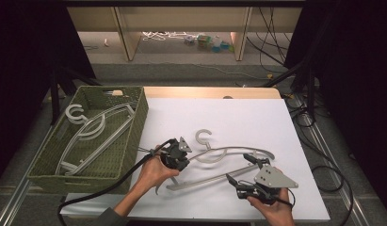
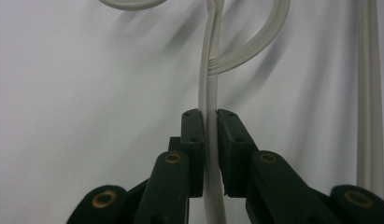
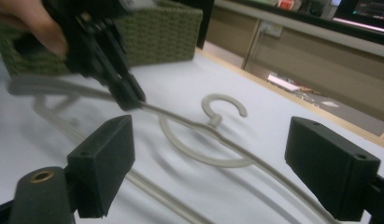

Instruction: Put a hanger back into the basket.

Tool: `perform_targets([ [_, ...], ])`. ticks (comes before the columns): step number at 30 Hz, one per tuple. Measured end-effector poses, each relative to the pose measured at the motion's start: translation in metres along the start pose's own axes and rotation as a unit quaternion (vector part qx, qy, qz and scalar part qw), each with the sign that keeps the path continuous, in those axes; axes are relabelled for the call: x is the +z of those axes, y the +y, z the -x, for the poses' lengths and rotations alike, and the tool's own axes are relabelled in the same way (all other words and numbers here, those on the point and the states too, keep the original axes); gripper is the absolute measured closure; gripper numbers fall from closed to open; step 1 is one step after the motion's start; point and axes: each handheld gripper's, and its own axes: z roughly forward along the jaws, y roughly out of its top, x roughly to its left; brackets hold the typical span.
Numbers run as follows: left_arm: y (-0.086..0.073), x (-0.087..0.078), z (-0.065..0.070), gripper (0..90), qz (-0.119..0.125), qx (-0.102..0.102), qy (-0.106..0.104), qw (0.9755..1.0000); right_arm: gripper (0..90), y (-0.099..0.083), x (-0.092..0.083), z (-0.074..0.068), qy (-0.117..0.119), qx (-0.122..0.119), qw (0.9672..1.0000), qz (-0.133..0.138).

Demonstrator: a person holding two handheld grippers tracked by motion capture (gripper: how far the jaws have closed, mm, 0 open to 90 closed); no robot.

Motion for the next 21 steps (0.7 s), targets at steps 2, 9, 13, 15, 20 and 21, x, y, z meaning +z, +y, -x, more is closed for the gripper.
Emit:
perform_targets([
  [2, 0.000, -0.001, 0.001, 81.6, 0.005, 0.004, 0.004, 1.0000, 19.2, 0.000, 0.008, 0.013, 0.001, -0.013, 0.9997, -0.019],
  [9, 0.001, -0.008, 0.003, 81.5, 0.009, 0.008, 0.009, 0.9999, 25.5, 0.002, 0.045, 0.047, 0.013, -0.061, 0.9915, -0.114],
  [13, 0.000, -0.007, 0.003, 81.6, 0.008, 0.008, 0.011, 0.9999, 30.4, -0.002, 0.065, 0.060, 0.013, -0.092, 0.9804, -0.174],
  [15, 0.000, -0.007, 0.003, 81.5, 0.008, 0.009, 0.011, 0.9999, 31.1, -0.005, 0.073, 0.065, 0.009, -0.105, 0.9758, -0.191],
  [20, 0.001, -0.009, 0.004, 81.5, 0.008, 0.011, 0.011, 0.9998, 36.8, -0.008, 0.085, 0.070, 0.017, -0.128, 0.9675, -0.217],
  [21, 0.001, -0.009, 0.004, 81.6, 0.011, 0.010, 0.012, 0.9998, 38.2, -0.009, 0.088, 0.070, 0.018, -0.138, 0.9651, -0.222],
])
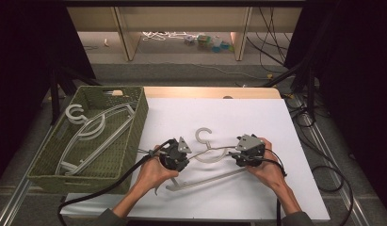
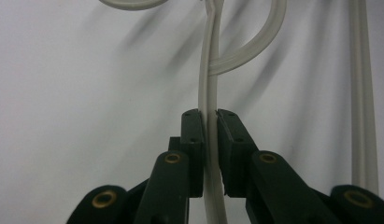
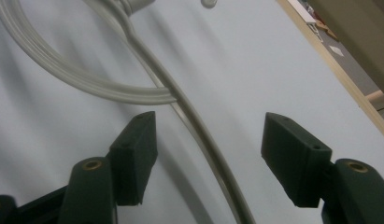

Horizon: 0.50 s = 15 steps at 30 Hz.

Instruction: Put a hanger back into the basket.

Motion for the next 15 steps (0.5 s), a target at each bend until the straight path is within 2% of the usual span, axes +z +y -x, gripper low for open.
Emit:
perform_targets([
  [2, 0.000, 0.000, 0.001, 81.6, 0.000, -0.001, 0.001, 1.0000, 40.7, 0.001, 0.005, 0.000, 0.000, -0.006, 0.9999, -0.013],
  [3, 0.000, -0.001, 0.001, 81.5, 0.001, 0.000, 0.003, 1.0000, 42.4, 0.002, 0.007, 0.001, -0.001, -0.019, 0.9997, -0.014],
  [4, 0.000, -0.001, 0.001, 81.6, 0.001, 0.002, 0.002, 1.0000, 44.3, 0.003, 0.009, 0.000, 0.000, -0.016, 0.9996, -0.022],
  [6, 0.000, -0.002, 0.001, 81.5, 0.001, 0.000, 0.002, 1.0000, 48.5, 0.003, 0.013, -0.001, -0.003, -0.037, 0.9988, -0.032],
  [9, 0.000, -0.002, 0.001, 81.5, 0.002, 0.000, 0.001, 1.0000, 56.2, 0.004, 0.017, -0.001, -0.001, -0.062, 0.9974, -0.036],
  [15, 0.000, -0.002, 0.001, 81.5, 0.004, 0.003, 0.002, 1.0000, 73.1, 0.005, 0.020, -0.003, -0.002, -0.103, 0.9943, -0.026],
])
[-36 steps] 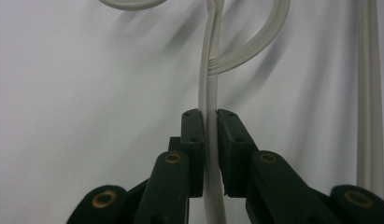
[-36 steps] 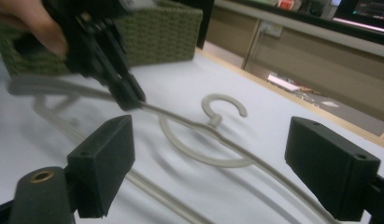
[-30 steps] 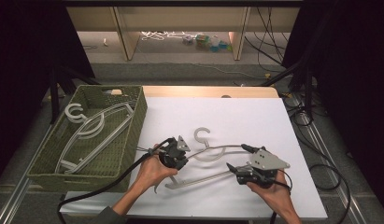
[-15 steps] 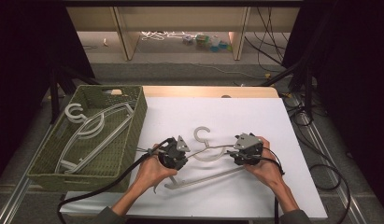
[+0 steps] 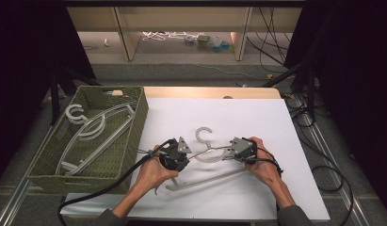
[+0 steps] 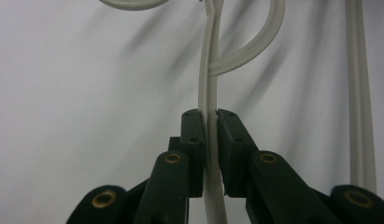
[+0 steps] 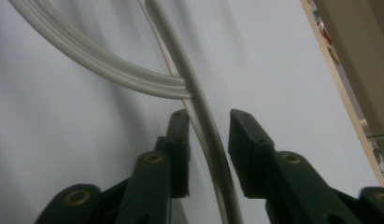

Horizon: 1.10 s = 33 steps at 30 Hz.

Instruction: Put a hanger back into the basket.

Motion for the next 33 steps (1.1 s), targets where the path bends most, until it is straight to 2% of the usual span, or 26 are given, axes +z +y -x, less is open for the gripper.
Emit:
perform_targets([
  [2, 0.000, 0.000, 0.000, 81.5, 0.001, 0.000, 0.000, 1.0000, 75.3, 0.000, -0.001, 0.000, 0.002, -0.015, 0.9999, 0.002],
  [5, 0.000, 0.000, -0.001, 81.5, 0.001, 0.000, 0.001, 1.0000, 77.3, 0.000, -0.002, -0.001, -0.009, -0.043, 0.9990, 0.005],
  [9, -0.002, 0.002, -0.003, 81.4, 0.000, -0.002, 0.004, 1.0000, 79.0, 0.001, -0.008, 0.000, -0.019, -0.085, 0.9960, 0.019],
  [10, -0.002, 0.002, -0.005, 81.4, -0.002, 0.003, 0.002, 1.0000, 79.6, 0.002, -0.009, 0.001, -0.023, -0.099, 0.9945, 0.023],
  [12, -0.002, 0.003, -0.006, 81.2, 0.003, -0.002, 0.000, 1.0000, 80.6, 0.002, -0.012, 0.001, -0.031, -0.128, 0.9909, 0.029],
  [13, -0.002, 0.003, -0.007, 81.0, 0.004, 0.002, 0.004, 1.0000, 81.3, 0.001, -0.014, 0.002, -0.033, -0.154, 0.9872, 0.024],
  [14, -0.002, 0.002, -0.007, 80.7, 0.008, -0.005, 0.004, 0.9999, 81.8, 0.001, -0.013, 0.001, -0.036, -0.160, 0.9859, 0.033],
  [15, -0.002, 0.002, -0.008, 80.3, 0.008, -0.005, 0.002, 1.0000, 82.1, 0.000, -0.015, 0.002, -0.033, -0.172, 0.9841, 0.029],
  [18, 0.000, 0.001, -0.010, 79.2, 0.021, -0.010, -0.001, 0.9997, 82.2, 0.000, -0.017, 0.002, -0.034, -0.179, 0.9826, 0.038],
  [20, 0.001, 0.001, -0.011, 75.2, 0.035, -0.020, -0.011, 0.9991, 82.2, 0.001, -0.019, 0.002, -0.037, -0.186, 0.9806, 0.047],
  [21, 0.002, 0.001, -0.012, 74.6, 0.041, -0.026, -0.017, 0.9987, 82.2, 0.002, -0.020, -0.001, -0.034, -0.175, 0.9830, 0.045],
  [24, 0.004, 0.000, -0.015, 70.8, 0.049, -0.040, -0.026, 0.9976, 82.3, 0.006, -0.022, -0.001, -0.042, -0.195, 0.9784, 0.054],
  [25, 0.004, 0.000, -0.016, 69.4, 0.052, -0.041, -0.023, 0.9976, 82.2, 0.006, -0.023, -0.003, -0.040, -0.181, 0.9815, 0.050],
  [26, 0.004, 0.000, -0.017, 69.9, 0.052, -0.041, -0.027, 0.9974, 82.2, 0.007, -0.024, -0.001, -0.047, -0.199, 0.9772, 0.058],
  [28, 0.004, 0.001, -0.017, 69.8, 0.060, -0.050, -0.039, 0.9962, 82.2, 0.008, -0.024, -0.003, -0.041, -0.194, 0.9784, 0.057],
  [29, 0.004, 0.001, -0.017, 69.4, 0.060, -0.052, -0.041, 0.9960, 82.3, 0.009, -0.024, -0.002, -0.038, -0.201, 0.9769, 0.060],
  [31, 0.006, 0.002, -0.017, 68.7, 0.069, -0.055, -0.045, 0.9951, 82.2, 0.009, -0.025, -0.004, -0.039, -0.195, 0.9782, 0.061],
  [33, 0.006, 0.003, -0.017, 68.7, 0.070, -0.057, -0.049, 0.9947, 82.2, 0.010, -0.025, -0.003, -0.039, -0.200, 0.9770, 0.063],
])
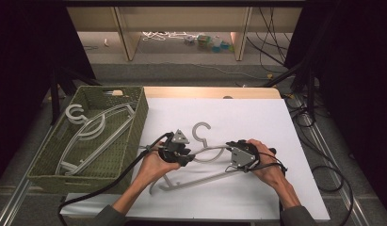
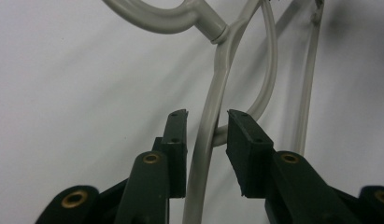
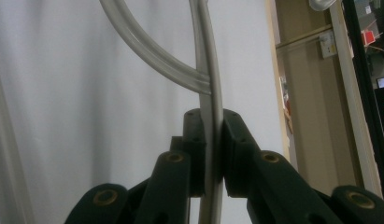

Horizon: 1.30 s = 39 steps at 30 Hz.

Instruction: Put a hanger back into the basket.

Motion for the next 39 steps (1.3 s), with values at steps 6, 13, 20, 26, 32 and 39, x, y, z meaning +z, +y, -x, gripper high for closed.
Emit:
perform_targets([
  [6, 0.003, 0.001, -0.004, 67.0, 0.007, -0.020, -0.017, 0.9996, 82.3, 0.003, -0.002, 0.000, -0.006, -0.010, 0.9999, 0.007],
  [13, 0.004, 0.003, -0.009, 66.4, 0.004, -0.040, -0.045, 0.9982, 82.3, 0.005, -0.004, 0.000, -0.014, -0.020, 0.9997, 0.009],
  [20, 0.006, 0.004, -0.006, 69.6, 0.018, -0.044, -0.040, 0.9980, 82.3, 0.008, -0.005, 0.000, -0.022, -0.016, 0.9995, 0.015],
  [26, 0.009, 0.009, -0.004, 74.6, -0.002, -0.019, -0.035, 0.9992, 82.3, 0.010, -0.005, -0.001, -0.019, -0.023, 0.9994, 0.018],
  [32, 0.010, 0.007, 0.000, 77.5, -0.007, -0.001, -0.033, 0.9994, 82.0, 0.010, -0.005, -0.001, -0.020, -0.020, 0.9994, 0.019],
  [39, 0.013, -0.003, 0.011, 82.0, -0.004, 0.031, -0.037, 0.9988, 81.1, 0.009, -0.005, -0.001, -0.019, -0.017, 0.9993, 0.028],
])
